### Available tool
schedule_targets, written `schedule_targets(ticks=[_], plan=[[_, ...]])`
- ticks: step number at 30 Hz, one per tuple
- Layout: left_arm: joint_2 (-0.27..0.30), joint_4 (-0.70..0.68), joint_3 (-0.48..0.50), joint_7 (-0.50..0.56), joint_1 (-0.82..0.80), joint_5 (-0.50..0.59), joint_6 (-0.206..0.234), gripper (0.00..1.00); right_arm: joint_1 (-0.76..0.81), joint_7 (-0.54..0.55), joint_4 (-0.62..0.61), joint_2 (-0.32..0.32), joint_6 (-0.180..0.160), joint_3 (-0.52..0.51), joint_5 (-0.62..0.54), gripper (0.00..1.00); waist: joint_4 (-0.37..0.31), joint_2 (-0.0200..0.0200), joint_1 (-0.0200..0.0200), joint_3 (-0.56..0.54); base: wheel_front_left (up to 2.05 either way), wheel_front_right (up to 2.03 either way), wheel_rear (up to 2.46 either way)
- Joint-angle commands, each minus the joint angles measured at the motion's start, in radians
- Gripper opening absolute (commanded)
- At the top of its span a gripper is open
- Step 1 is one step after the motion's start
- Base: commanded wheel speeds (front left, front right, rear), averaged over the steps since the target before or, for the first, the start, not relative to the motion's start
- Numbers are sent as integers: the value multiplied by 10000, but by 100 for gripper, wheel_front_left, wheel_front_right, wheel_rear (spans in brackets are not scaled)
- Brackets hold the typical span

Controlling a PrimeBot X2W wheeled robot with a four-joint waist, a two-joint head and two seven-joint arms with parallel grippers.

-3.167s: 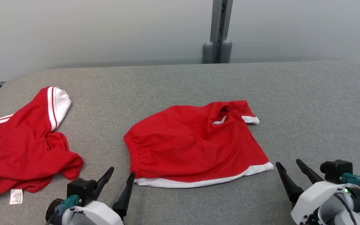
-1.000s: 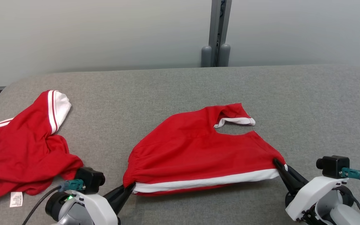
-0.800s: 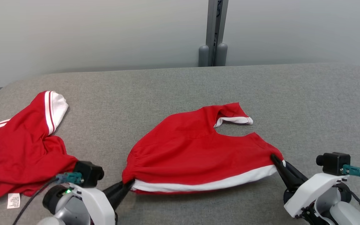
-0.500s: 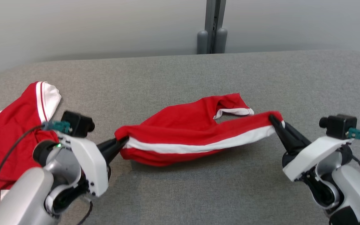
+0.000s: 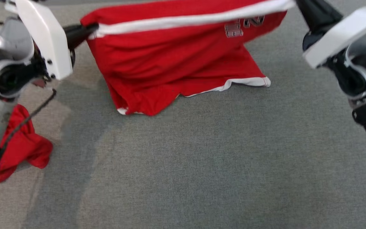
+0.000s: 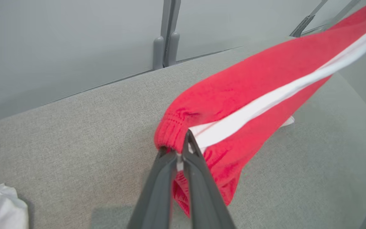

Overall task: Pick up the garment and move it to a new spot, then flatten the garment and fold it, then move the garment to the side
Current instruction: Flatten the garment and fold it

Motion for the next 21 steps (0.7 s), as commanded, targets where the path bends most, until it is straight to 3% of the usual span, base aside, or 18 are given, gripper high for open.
schedule_targets(ticks=[1,13,21], plan=[[6,336,-33,147,-866,-160,-10,0,-900,-21,319,55,1,88,176,0,-119,0,0,1069,0,0,0],[-110,2534,-198,-705,-4942,290,-3,0,-5169,-1288,2361,169,-2,772,265,0,-407,0,0,2474,0,0,0],[-486,3654,-677,-1737,-6672,591,-1,0,-7086,-2600,3323,327,-2,922,241,0,-431,0,0,2682,0,0,0]])
